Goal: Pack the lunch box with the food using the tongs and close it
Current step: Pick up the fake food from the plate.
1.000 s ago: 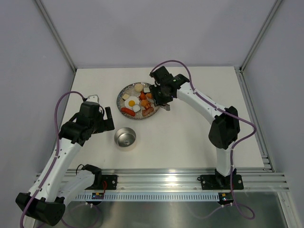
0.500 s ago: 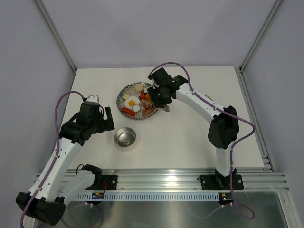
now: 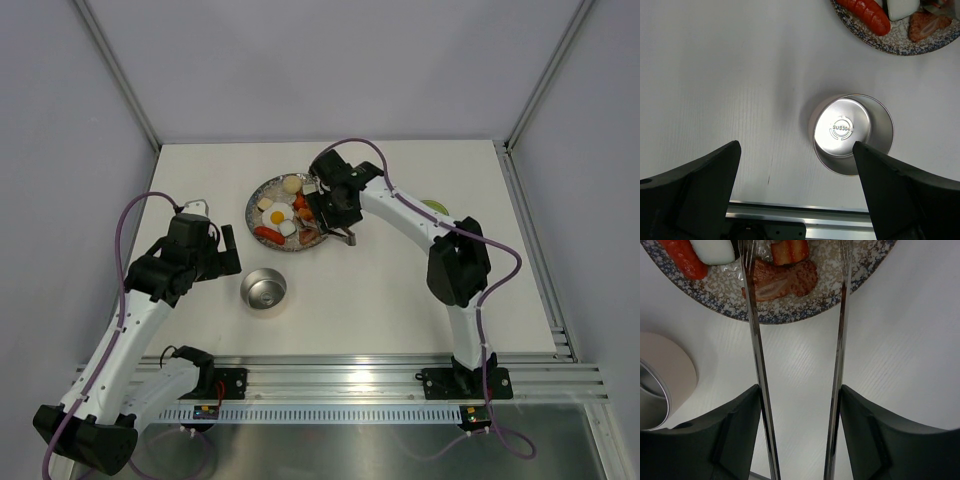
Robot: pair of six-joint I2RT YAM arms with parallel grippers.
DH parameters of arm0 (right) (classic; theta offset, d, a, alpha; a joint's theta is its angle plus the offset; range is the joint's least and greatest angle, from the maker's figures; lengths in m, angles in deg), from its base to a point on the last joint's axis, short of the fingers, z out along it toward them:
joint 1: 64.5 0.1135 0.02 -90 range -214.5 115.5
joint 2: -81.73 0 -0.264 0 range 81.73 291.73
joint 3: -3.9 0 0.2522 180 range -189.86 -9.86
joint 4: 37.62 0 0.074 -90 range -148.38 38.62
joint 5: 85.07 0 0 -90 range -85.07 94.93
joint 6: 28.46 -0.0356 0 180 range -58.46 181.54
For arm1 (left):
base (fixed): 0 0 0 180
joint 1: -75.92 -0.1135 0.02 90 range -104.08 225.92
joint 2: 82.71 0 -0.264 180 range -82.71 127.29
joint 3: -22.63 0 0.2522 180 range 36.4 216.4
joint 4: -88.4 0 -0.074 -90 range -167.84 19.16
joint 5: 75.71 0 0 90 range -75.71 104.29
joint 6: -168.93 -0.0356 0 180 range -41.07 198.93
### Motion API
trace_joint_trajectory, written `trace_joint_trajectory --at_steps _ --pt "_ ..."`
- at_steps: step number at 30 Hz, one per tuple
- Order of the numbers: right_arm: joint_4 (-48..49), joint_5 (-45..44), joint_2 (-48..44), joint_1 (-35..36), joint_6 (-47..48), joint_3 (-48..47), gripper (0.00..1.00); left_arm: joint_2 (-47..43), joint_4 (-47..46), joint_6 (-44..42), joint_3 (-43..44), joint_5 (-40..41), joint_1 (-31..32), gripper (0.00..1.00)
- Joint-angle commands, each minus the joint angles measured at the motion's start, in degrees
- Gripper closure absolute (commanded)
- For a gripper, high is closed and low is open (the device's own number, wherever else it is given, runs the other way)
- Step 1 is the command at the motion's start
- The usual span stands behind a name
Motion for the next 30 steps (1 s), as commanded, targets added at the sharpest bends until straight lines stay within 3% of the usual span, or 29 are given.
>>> trace_joint_trajectory --at_steps 1,14,26,30 --pt "-0.14 -1.29 0.46 0.62 0.92 -3.07 0.3 -0.31 -0.91 0.05 1.45 1.44 0.13 0.01" --pt "-0.49 0.47 2.39 0.62 1.45 -6.14 0.31 -0.49 -0.73 0.31 1.18 1.44 0.13 0.01" --pt "-0.76 0.38 1.17 1.14 2.33 -5.53 0.44 -0.67 -0.47 0.58 1.09 1.53 0.13 0.01" --pt "-0.84 -0.14 0.55 1.32 2.59 -5.44 0.53 -0.75 -0.56 0.49 0.83 1.62 0.22 0.01"
